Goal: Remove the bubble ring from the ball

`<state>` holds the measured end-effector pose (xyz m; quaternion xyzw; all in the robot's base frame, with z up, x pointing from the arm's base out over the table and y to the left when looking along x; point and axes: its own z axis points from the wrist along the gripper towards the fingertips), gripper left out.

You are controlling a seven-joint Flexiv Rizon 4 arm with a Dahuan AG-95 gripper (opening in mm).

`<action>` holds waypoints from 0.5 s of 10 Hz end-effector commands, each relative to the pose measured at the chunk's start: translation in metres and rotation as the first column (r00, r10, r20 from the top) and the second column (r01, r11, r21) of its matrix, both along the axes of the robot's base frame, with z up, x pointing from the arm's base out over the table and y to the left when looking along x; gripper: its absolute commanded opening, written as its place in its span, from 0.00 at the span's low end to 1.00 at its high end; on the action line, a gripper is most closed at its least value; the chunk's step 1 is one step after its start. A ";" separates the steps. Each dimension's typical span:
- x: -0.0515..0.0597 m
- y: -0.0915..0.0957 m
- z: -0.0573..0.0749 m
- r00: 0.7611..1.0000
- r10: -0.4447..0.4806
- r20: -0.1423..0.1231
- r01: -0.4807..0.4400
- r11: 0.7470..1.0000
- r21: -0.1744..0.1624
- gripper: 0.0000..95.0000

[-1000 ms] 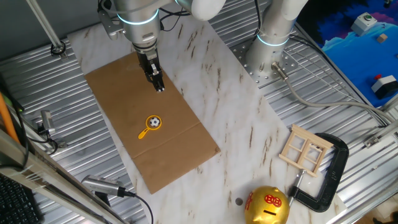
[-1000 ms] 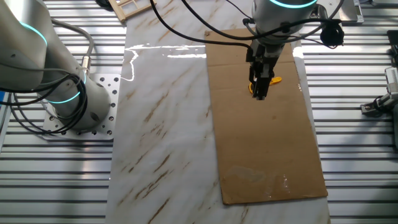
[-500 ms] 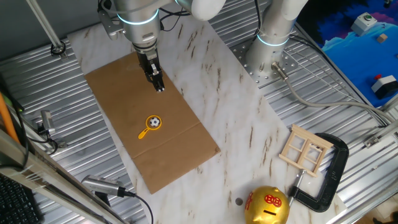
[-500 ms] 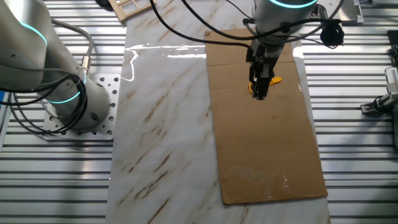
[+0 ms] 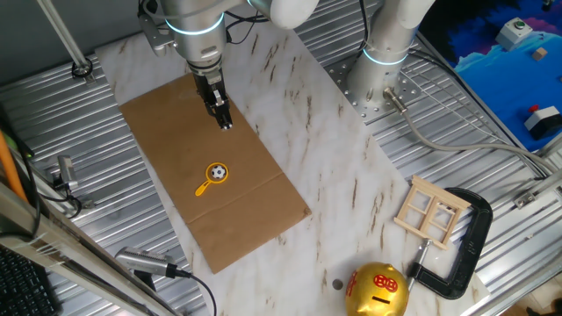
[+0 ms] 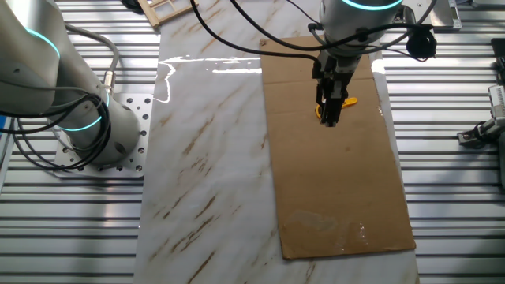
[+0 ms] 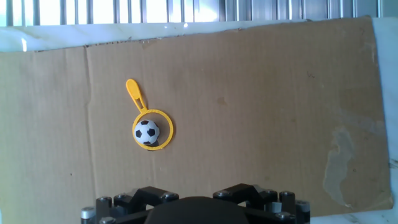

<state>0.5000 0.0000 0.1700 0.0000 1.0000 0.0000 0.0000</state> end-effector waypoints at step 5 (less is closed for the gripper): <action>0.000 0.000 0.000 0.934 0.356 0.024 -0.357 0.932 0.056 0.00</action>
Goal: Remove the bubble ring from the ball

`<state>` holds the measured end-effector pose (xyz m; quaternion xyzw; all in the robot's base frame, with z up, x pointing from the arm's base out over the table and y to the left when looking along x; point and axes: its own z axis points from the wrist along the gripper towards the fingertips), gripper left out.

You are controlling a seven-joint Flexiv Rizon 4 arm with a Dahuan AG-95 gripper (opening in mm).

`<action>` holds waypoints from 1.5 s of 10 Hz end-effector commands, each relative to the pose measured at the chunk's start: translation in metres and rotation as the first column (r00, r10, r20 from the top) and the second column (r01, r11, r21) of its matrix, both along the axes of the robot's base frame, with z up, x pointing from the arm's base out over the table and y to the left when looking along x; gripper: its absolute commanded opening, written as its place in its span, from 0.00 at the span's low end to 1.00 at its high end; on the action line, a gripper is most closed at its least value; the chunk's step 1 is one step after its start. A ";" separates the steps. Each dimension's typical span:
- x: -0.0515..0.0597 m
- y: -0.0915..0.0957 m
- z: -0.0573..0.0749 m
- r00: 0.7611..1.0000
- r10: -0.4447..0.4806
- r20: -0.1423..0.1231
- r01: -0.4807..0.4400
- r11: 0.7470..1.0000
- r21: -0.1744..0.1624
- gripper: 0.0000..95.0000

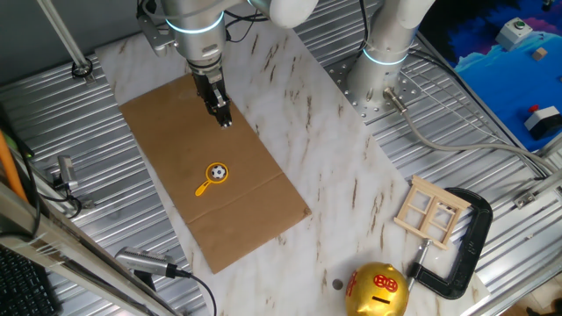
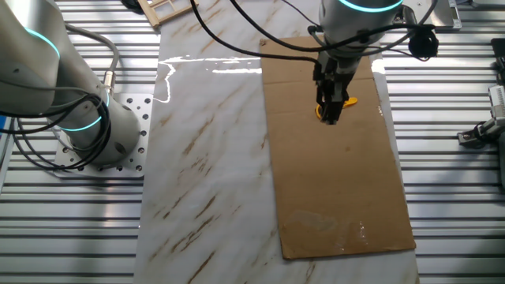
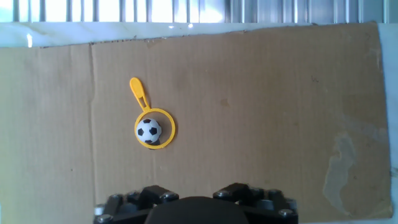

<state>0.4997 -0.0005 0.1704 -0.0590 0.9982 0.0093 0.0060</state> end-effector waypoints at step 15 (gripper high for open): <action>0.000 0.000 0.000 0.956 0.292 0.011 -0.292 0.954 0.073 0.00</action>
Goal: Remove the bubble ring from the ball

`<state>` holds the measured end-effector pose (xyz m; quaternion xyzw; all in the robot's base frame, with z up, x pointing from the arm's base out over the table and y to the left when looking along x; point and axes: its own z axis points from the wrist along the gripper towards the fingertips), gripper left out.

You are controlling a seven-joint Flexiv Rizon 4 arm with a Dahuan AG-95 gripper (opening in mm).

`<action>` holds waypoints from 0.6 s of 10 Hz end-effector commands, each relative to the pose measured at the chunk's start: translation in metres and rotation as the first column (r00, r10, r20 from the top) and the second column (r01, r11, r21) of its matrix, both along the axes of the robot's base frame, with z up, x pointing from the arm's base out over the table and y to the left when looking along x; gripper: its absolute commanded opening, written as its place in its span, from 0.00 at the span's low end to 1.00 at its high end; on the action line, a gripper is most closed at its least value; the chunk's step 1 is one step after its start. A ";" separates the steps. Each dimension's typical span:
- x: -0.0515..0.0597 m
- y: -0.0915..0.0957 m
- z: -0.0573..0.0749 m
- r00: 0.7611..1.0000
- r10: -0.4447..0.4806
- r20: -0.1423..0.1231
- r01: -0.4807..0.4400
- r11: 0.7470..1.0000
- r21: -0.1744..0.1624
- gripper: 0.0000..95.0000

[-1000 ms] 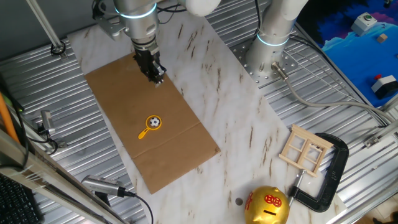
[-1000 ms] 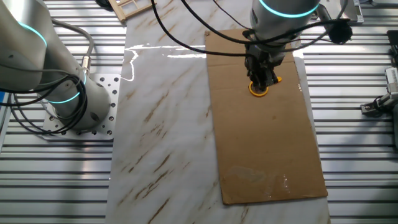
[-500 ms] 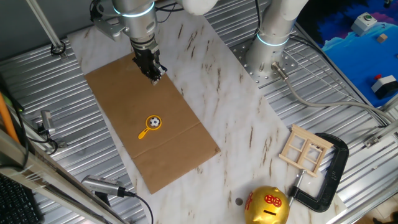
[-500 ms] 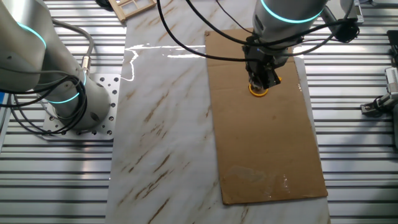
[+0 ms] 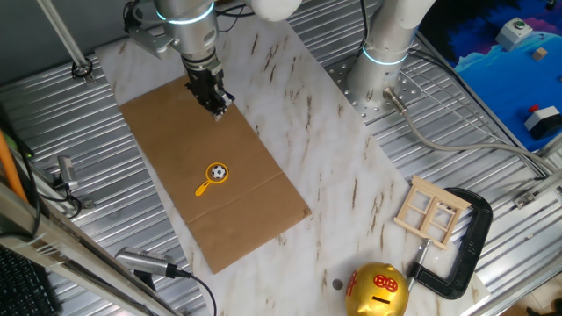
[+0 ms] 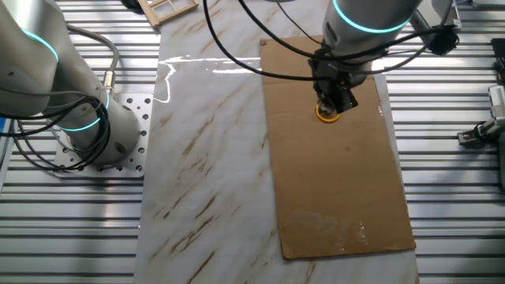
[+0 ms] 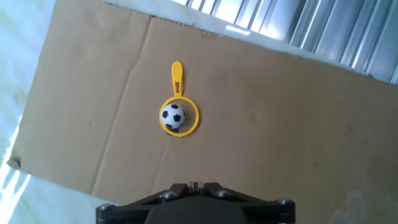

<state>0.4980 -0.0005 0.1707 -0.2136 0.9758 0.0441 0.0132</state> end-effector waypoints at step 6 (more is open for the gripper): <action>0.002 0.001 -0.001 0.999 -0.015 -0.039 0.015 1.000 0.003 0.00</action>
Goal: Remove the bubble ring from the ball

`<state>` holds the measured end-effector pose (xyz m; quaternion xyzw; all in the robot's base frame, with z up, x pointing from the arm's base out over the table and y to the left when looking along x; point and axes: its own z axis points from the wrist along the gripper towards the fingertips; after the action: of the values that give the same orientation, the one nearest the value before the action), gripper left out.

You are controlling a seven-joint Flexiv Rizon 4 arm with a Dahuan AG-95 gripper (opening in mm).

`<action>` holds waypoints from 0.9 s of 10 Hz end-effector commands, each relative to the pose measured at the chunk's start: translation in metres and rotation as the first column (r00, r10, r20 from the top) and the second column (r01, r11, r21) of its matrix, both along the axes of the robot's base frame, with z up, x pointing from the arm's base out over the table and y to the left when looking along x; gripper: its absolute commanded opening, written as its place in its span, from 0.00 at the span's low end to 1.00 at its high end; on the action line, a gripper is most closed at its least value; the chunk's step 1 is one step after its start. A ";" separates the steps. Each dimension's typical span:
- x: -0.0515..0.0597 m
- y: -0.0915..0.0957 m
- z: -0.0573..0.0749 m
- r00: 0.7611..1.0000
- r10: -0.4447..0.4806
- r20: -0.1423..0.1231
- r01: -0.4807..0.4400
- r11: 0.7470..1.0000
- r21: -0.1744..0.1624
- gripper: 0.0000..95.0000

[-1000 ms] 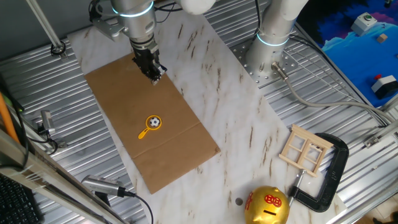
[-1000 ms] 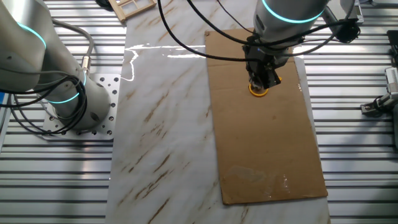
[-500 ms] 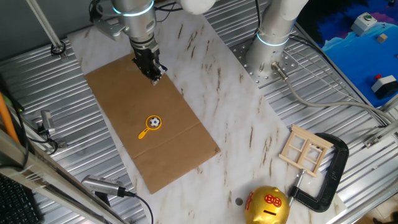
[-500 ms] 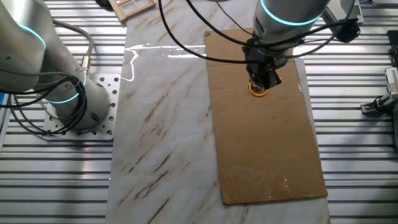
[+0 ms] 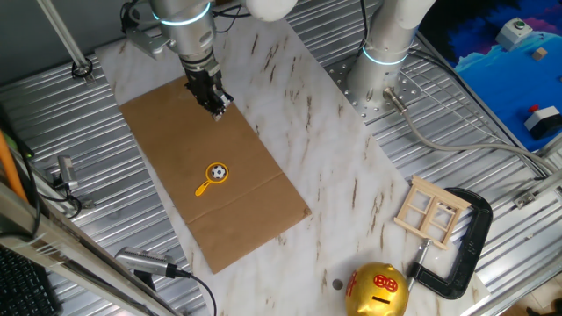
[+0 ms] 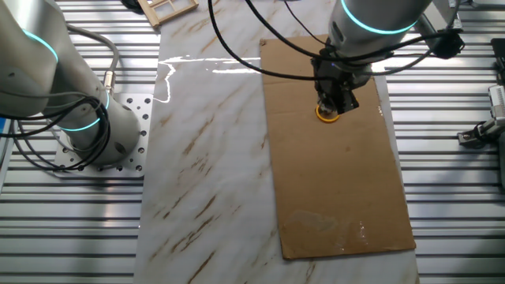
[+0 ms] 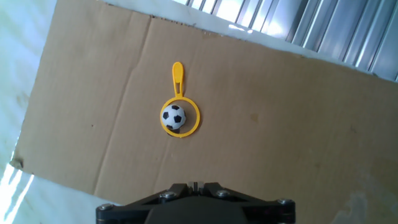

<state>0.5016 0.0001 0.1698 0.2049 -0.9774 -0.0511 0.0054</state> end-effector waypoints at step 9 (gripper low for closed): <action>0.027 0.018 -0.007 0.997 -0.073 -0.017 0.073 0.997 0.006 0.20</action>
<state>0.5301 0.0196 0.1619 0.1675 -0.9842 -0.0569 0.0110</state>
